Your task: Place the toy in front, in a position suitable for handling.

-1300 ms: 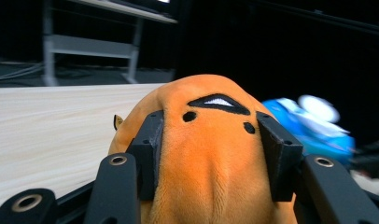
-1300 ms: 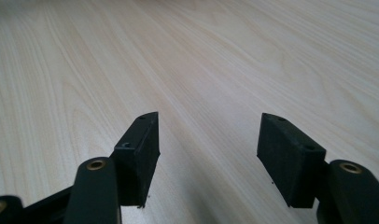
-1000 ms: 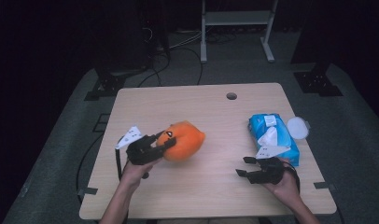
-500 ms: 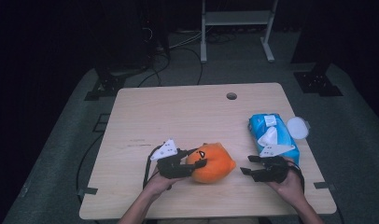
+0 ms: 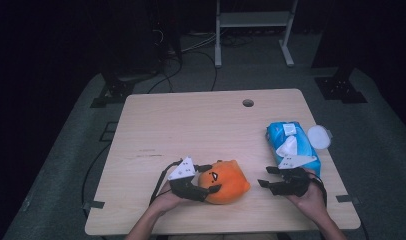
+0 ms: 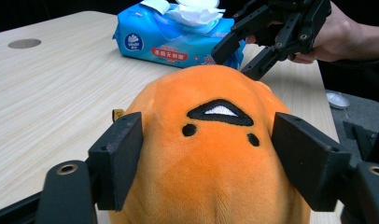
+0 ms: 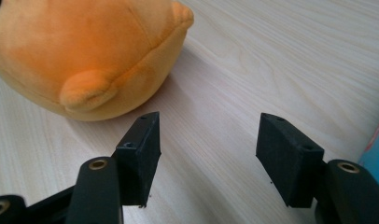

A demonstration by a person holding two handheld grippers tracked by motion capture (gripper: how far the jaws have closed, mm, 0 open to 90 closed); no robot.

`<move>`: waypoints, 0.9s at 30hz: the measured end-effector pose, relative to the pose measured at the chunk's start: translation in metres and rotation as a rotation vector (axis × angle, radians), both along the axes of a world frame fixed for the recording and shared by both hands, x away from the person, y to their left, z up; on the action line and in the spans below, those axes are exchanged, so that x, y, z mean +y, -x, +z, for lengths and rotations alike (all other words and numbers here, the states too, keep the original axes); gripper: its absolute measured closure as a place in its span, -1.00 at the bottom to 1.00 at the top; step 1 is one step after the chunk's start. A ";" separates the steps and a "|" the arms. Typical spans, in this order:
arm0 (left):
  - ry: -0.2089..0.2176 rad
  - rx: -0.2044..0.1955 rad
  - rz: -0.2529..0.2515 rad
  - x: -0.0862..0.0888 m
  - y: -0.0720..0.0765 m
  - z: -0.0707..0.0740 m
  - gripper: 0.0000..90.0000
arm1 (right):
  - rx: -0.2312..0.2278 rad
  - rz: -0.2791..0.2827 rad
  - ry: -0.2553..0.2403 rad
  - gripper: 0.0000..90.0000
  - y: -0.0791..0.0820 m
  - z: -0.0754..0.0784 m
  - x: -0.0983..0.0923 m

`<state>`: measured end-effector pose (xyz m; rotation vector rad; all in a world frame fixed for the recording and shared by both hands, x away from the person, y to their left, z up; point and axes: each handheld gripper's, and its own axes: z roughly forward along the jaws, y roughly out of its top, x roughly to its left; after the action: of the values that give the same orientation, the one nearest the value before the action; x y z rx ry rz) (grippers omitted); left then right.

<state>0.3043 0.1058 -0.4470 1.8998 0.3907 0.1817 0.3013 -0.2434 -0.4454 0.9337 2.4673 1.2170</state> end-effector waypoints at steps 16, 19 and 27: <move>0.001 0.014 -0.004 0.000 -0.002 -0.003 -0.56 | -0.130 0.008 -0.009 -0.14 0.012 0.023 0.011; 0.007 0.022 -0.003 0.001 -0.002 -0.004 -0.56 | -0.176 -0.012 -0.049 -0.14 0.013 0.035 0.005; 0.022 0.040 -0.007 0.002 -0.004 -0.006 -0.58 | -0.249 -0.141 -0.113 -0.16 0.006 0.055 -0.031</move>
<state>0.3082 0.1081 -0.4535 1.8853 0.4110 0.1343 0.2953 -0.2748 -0.3905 0.9060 2.1233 1.3460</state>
